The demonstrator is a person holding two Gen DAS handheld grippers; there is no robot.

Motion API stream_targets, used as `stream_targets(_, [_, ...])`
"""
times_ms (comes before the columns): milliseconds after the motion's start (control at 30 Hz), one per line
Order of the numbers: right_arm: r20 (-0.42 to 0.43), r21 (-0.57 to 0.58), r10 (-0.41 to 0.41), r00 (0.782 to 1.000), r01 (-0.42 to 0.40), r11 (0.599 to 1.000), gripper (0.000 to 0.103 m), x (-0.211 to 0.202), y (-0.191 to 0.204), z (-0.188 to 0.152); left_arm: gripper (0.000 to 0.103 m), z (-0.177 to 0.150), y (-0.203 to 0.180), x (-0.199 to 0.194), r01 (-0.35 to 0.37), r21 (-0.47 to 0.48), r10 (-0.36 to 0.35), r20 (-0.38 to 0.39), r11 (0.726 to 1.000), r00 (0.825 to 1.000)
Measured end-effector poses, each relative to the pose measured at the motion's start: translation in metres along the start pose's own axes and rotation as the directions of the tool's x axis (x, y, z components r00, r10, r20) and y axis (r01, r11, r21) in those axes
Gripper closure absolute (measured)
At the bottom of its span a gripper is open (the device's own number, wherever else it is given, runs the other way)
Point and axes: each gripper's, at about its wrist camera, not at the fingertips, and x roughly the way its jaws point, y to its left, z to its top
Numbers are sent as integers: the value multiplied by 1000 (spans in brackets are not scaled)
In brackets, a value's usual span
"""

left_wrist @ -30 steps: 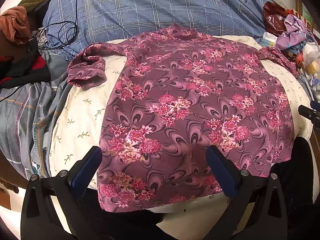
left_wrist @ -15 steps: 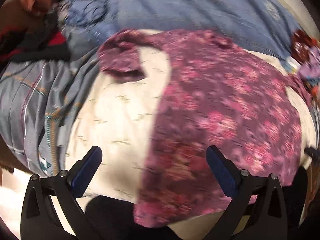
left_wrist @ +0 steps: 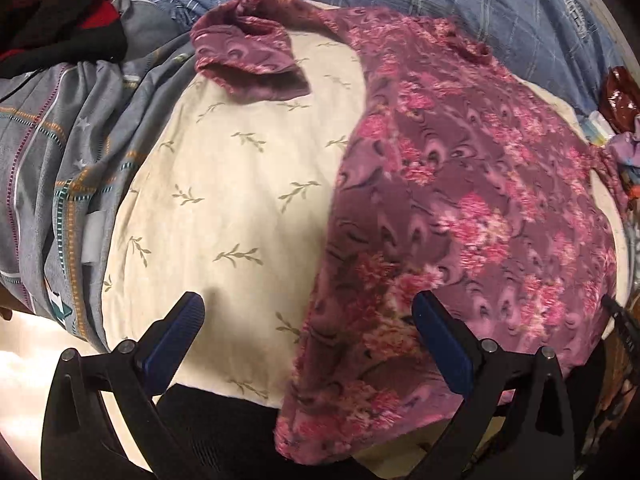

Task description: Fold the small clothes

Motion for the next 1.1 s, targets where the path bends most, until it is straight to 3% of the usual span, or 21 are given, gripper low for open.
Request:
stream_targets(67, [56, 56, -38, 998, 34, 998, 100, -20, -23, 2, 0, -2, -2, -8, 46, 13, -46, 19, 999, 999])
stream_targets(133, [20, 153, -11, 1000, 8, 988, 100, -19, -53, -1, 0, -2, -7, -9, 42, 41, -43, 29, 998, 999])
stream_targets(267, [-100, 164, 31, 995, -15, 986, 98, 3, -55, -3, 0, 5, -17, 9, -23, 83, 24, -16, 996, 1000])
stream_targets(400, [68, 280, 160, 985, -173, 944, 84, -9, -69, 38, 0, 23, -19, 10, 16, 64, -16, -2, 998, 1000])
stream_targets(533, [138, 277, 115, 984, -150, 949, 59, 12, -71, 90, 0, 56, -22, 20, 22, 21, -22, 1, 1000, 1000])
stream_targets(633, [90, 276, 106, 990, -127, 953, 59, 64, -61, 130, 0, 74, -24, 36, 34, -16, -35, -30, 999, 999])
stream_targets(767, [34, 244, 71, 997, -78, 967, 63, 108, -52, 156, 0, 88, -25, 47, 43, -33, -45, -60, 999, 997])
stream_targets(800, [21, 227, 77, 997, -80, 971, 87, 115, -50, 162, 0, 91, -26, 45, 43, -28, -44, -49, 999, 998])
stream_targets(833, [16, 211, 92, 996, -93, 973, 99, 119, -49, 171, 0, 95, -26, 40, 48, -27, -49, -31, 998, 998])
stream_targets(900, [95, 238, 99, 991, -119, 964, 100, 112, -60, 182, 0, 102, -27, 32, 70, -37, -69, 14, 997, 997])
stream_targets(967, [137, 320, 52, 989, -94, 943, 100, 114, -84, 190, 0, 109, -31, 29, 82, -56, -79, 58, 995, 995])
stream_targets(1067, [0, 361, 79, 997, -73, 930, 99, 140, -98, 184, 0, 118, -40, 39, 77, -58, -75, 35, 995, 997])
stream_targets(1100, [33, 369, 109, 993, -114, 923, 94, 132, -101, 181, 0, 119, -44, 43, 77, -53, -76, 27, 996, 997])
